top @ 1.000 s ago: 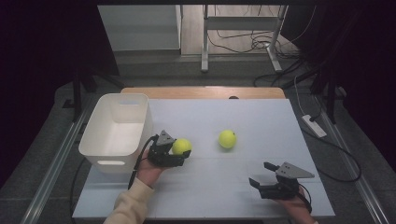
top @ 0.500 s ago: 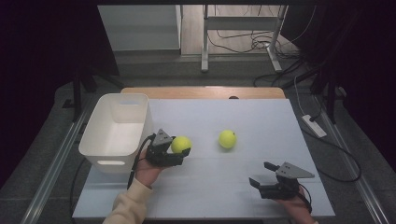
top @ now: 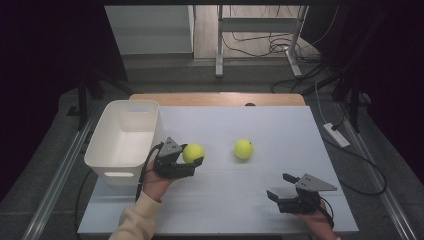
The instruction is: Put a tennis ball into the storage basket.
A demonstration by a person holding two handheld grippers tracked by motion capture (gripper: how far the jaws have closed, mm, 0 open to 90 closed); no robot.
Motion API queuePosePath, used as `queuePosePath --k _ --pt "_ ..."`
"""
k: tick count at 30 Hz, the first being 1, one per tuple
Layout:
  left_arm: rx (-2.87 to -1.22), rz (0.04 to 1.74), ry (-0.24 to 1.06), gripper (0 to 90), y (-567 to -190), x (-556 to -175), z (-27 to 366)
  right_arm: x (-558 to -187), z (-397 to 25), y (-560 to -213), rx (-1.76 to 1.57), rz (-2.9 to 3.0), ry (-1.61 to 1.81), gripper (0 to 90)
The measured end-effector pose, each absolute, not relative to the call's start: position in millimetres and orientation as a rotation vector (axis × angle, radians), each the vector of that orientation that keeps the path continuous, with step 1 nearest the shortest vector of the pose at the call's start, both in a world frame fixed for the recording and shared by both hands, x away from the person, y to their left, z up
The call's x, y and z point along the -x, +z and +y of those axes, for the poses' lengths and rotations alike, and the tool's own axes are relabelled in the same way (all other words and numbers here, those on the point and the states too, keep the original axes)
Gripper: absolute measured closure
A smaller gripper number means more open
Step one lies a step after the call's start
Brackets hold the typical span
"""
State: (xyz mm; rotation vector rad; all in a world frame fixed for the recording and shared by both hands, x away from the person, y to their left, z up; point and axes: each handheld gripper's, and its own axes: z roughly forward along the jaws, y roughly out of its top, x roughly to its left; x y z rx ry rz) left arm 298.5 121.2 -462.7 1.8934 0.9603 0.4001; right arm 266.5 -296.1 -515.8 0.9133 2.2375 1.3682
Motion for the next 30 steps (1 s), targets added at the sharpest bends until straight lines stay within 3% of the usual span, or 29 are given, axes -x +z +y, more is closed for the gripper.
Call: queuePosePath --k 30 --pt "-1.812 0.898 0.419 27.0 -436 -283 133 -266 -296 -516 -0.91 2.236 1.359 12.1"
